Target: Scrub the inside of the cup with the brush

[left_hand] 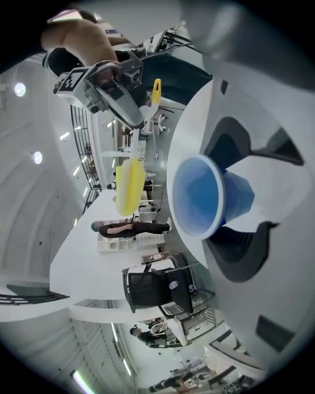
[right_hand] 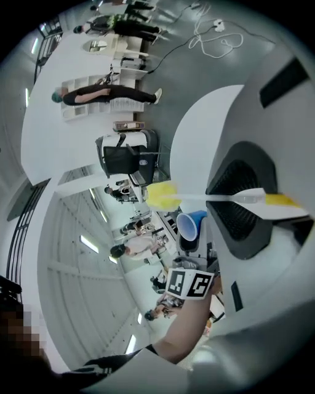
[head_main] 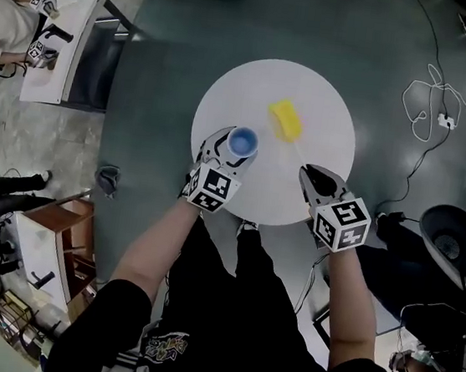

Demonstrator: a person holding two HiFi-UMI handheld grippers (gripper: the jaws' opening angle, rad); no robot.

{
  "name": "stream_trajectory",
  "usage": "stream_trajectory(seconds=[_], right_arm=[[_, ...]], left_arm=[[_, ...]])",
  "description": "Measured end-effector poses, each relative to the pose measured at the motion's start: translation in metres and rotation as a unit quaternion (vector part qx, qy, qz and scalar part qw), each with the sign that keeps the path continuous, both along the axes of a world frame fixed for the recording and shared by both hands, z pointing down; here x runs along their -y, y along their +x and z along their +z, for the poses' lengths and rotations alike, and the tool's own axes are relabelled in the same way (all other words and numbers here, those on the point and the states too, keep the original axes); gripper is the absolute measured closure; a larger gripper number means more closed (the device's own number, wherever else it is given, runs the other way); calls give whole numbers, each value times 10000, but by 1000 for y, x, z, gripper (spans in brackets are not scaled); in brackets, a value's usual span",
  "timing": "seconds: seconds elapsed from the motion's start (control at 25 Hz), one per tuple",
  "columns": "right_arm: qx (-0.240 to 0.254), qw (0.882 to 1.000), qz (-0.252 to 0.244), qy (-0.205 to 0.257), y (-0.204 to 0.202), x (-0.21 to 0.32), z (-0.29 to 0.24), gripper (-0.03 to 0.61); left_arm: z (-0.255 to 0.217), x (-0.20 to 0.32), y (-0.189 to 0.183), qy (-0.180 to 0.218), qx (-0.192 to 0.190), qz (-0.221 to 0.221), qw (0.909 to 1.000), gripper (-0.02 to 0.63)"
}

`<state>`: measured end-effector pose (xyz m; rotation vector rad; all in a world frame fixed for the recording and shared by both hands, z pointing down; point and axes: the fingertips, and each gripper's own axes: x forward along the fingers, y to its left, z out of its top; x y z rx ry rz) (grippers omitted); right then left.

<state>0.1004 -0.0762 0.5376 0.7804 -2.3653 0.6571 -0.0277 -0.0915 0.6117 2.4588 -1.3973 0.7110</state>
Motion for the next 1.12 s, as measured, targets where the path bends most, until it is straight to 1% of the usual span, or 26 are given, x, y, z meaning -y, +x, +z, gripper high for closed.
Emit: stream_trajectory(seconds=[0.16, 0.24, 0.32, 0.4, 0.44, 0.52, 0.56, 0.64, 0.68, 0.76, 0.88, 0.96, 1.08, 1.12], right_arm=[[-259, 9973, -666, 171, -19, -11, -14, 535], [-384, 9939, -996, 276, -29, -18, -21, 535], [-570, 9881, -1347, 471, -39, -24, -27, 535], [-911, 9778, -1739, 736, -46, -29, -32, 535], [-1163, 9702, -1945, 862, -46, -31, -33, 535], [-1742, 9488, -2356, 1182, -47, -32, -38, 535], [-2023, 9352, -2554, 1385, -48, -31, -41, 535], [-2537, 9044, -2929, 1789, -52, -27, -48, 535], [-2779, 8869, -3119, 1971, -54, -27, -51, 535], [-3256, 8479, -3495, 2301, -59, -27, -57, 535], [-3927, 7803, -3984, 2797, -66, -22, -66, 535], [-4313, 7297, -4241, 3189, -72, -17, -75, 535], [-4719, 6484, -4535, 3890, -87, -11, -88, 537], [-4739, 6278, -4594, 4125, -93, -12, -92, 537]], left_arm=[[-21, -1, -9, -164, 363, 125, 9991, 322], [-30, -2, -17, -226, 620, 166, 9977, 324], [-39, -2, -28, -233, 912, 222, 9953, 324], [-48, -2, -37, -201, 1189, 321, 9922, 324], [-52, -3, -41, -175, 1335, 388, 9901, 325], [-58, -5, -45, -117, 1650, 562, 9846, 325], [-61, -6, -47, -91, 1806, 664, 9813, 324], [-64, -6, -48, -73, 2088, 878, 9740, 325], [-65, -8, -48, -87, 2203, 980, 9705, 325], [-65, -13, -47, -153, 2375, 1168, 9642, 327], [-65, -21, -45, -272, 2557, 1432, 9557, 328], [-68, -24, -43, -350, 2668, 1637, 9491, 328], [-70, -29, -39, -504, 2798, 2010, 9374, 328], [-70, -30, -38, -564, 2830, 2142, 9332, 330]])
